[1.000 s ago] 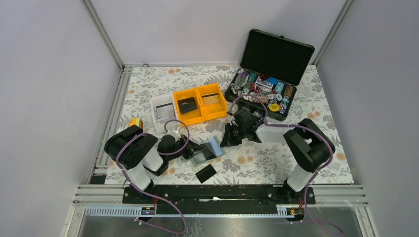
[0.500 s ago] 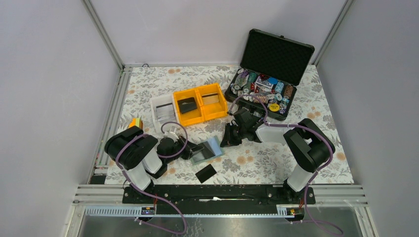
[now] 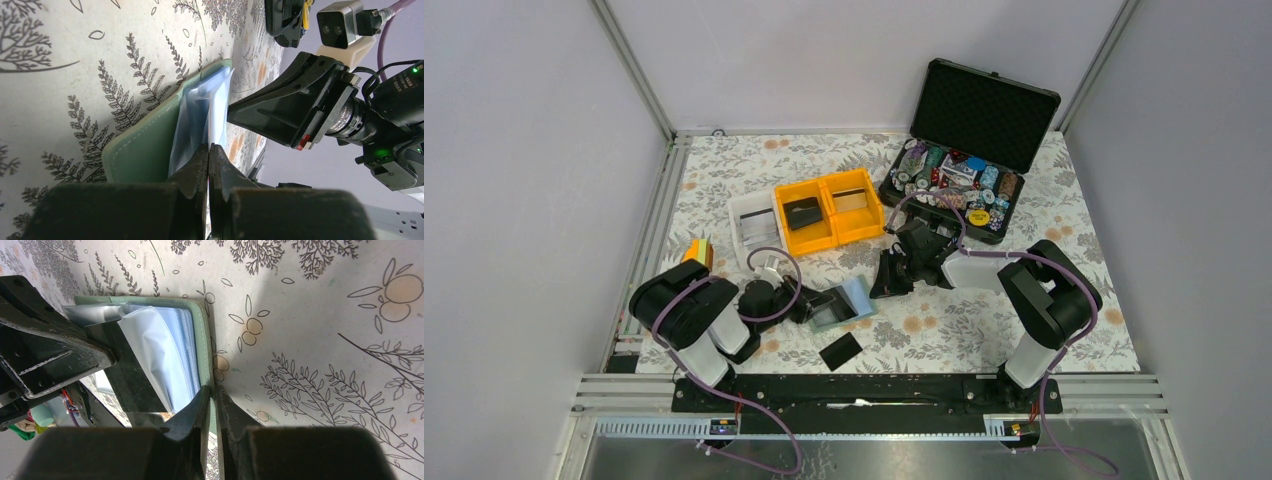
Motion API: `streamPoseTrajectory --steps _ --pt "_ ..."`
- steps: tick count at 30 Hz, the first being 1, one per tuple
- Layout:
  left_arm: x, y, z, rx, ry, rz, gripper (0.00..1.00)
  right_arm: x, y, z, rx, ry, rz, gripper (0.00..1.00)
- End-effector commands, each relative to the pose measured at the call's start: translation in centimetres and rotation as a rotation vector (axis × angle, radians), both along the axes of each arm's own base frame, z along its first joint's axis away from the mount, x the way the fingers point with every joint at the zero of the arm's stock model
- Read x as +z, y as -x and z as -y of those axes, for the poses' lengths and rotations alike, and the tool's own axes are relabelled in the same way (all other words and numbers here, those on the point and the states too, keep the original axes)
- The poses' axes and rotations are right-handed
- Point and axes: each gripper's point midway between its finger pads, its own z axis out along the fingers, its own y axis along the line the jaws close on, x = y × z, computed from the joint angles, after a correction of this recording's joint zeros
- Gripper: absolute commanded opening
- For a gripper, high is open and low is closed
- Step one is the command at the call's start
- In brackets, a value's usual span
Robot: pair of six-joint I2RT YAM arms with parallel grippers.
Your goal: Put the credit cards into the card holder
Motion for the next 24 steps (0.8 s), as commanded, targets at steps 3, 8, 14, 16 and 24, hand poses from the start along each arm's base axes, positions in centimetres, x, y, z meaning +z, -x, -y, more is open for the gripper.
streamPoseTrajectory --steps 3,8,14,16,24 --pt "1.1 -0.7 -0.5 0.038 -0.006 0.064 0.00 0.6 -0.4 -0.2 0.001 0.002 0.009 0.14" --pt "0.9 -0.8 -0.9 0.047 -0.026 0.064 0.00 0.6 -0.4 -0.2 0.000 0.000 0.009 0.14" --pt "0.7 -0.9 -1.6 0.056 -0.041 0.064 0.00 0.6 -0.3 -0.1 0.002 0.000 0.007 0.14" --pt "0.7 -0.9 -1.5 0.054 -0.041 0.064 0.00 0.5 -0.3 -0.1 0.002 0.002 0.004 0.14" --pt "0.3 -0.9 -1.4 0.042 -0.053 0.072 0.00 0.5 -0.2 -0.1 0.003 0.000 0.000 0.13"
